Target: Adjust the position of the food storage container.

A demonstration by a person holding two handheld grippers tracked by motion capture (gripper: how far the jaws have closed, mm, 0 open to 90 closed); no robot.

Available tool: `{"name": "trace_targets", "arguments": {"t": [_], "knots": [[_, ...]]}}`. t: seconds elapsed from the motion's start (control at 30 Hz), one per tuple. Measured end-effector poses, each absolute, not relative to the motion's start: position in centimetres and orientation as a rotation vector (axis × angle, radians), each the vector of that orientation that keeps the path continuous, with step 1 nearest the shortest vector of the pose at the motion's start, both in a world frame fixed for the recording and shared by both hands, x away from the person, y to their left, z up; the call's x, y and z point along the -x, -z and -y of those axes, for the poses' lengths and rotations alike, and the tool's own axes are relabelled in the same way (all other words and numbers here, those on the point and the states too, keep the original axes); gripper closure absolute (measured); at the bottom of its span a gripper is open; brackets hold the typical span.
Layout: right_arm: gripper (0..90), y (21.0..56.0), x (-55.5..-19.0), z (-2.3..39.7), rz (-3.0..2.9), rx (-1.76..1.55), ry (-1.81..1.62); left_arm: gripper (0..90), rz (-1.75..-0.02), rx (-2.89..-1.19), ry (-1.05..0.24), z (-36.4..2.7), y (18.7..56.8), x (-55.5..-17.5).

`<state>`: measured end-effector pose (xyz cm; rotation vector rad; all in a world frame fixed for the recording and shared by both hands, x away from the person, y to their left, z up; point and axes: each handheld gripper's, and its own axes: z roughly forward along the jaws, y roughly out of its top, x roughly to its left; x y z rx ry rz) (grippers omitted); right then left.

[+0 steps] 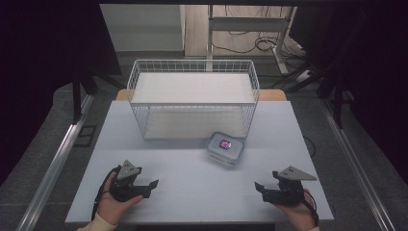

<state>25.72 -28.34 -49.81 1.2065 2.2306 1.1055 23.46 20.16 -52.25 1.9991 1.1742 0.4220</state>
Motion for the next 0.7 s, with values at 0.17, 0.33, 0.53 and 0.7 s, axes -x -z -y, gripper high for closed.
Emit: {"name": "trace_targets", "arguments": {"t": [0.17,0.33,0.53,0.7], "knots": [[17.9,49.81,-25.75,28.43,-2.231,-1.216,-1.120,20.0,-1.173,-2.004,-0.419,-20.06,52.35,-23.56],[18.3,49.69,-25.77,28.33,-2.235,-1.210,-1.131,20.0,-1.176,-2.002,-0.417,-20.18,52.39,-23.58],[18.9,49.83,-25.73,28.17,-2.247,-1.199,-1.110,20.0,-1.173,-2.003,-0.419,-20.13,52.35,-23.54],[19.1,49.88,-25.76,28.21,-2.248,-1.204,-1.110,20.0,-1.172,-2.005,-0.417,-20.08,52.38,-23.54]]}}
